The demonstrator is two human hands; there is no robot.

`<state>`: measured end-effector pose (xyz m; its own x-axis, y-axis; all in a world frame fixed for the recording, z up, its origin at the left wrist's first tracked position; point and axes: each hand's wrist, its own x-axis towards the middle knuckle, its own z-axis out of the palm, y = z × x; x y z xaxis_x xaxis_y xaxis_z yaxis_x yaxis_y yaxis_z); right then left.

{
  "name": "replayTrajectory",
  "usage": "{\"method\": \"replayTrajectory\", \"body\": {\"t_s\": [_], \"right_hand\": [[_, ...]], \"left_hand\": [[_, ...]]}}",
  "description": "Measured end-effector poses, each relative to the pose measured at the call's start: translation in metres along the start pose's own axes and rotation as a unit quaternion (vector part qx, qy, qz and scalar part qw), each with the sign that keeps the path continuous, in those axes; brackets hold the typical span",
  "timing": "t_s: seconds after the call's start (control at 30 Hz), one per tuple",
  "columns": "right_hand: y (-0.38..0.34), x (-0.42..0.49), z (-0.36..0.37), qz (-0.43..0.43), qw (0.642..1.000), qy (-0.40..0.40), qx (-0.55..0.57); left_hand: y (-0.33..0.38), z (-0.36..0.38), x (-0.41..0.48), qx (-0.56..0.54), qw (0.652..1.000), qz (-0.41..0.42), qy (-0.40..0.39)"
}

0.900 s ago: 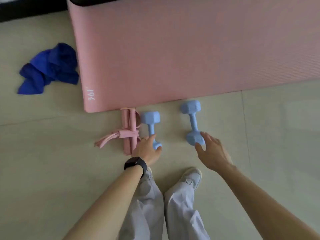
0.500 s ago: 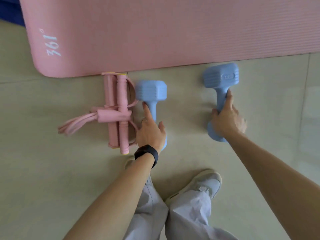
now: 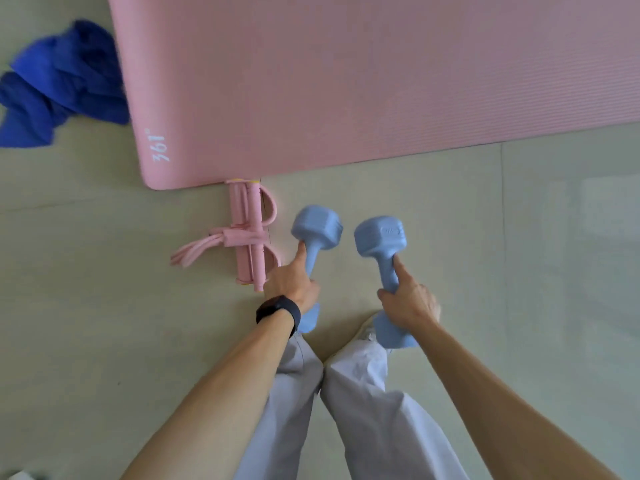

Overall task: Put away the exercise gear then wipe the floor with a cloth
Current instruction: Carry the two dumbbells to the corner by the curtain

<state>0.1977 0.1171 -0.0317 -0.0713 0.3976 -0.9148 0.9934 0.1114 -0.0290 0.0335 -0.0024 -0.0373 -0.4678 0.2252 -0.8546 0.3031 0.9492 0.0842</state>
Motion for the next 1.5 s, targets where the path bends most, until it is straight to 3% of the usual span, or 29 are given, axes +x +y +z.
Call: {"method": "replayTrajectory", "body": {"t_s": [0.2, 0.4, 0.57, 0.73, 0.87, 0.97, 1.3, 1.5], "right_hand": [[0.026, -0.193, -0.06, -0.001, 0.995, -0.016, 0.102], [0.052, -0.374, -0.146, -0.027, 0.98, 0.06, 0.19], [0.08, -0.491, -0.211, -0.028, 0.953, 0.166, 0.254], [0.114, -0.583, -0.251, -0.036, 0.89, 0.289, 0.351], [0.149, -0.638, -0.266, -0.068, 0.793, 0.377, 0.474], [0.179, -0.665, -0.282, -0.067, 0.739, 0.426, 0.517], [0.34, -0.691, -0.4, -0.062, 0.626, 0.524, 0.574], [0.445, -0.686, -0.494, -0.056, 0.6, 0.565, 0.564]], "left_hand": [[0.025, -0.069, -0.179, -0.034, 0.998, 0.042, -0.015], [0.07, -0.153, -0.341, -0.025, 0.994, 0.104, 0.01], [0.116, -0.227, -0.441, -0.018, 0.975, 0.22, 0.029], [0.172, -0.287, -0.531, -0.026, 0.932, 0.355, 0.071], [0.226, -0.316, -0.594, -0.047, 0.888, 0.451, 0.074], [0.278, -0.327, -0.635, -0.065, 0.862, 0.499, 0.051], [0.493, -0.267, -0.73, -0.072, 0.779, 0.622, -0.03], [0.612, -0.216, -0.76, -0.078, 0.754, 0.65, -0.055]]}}
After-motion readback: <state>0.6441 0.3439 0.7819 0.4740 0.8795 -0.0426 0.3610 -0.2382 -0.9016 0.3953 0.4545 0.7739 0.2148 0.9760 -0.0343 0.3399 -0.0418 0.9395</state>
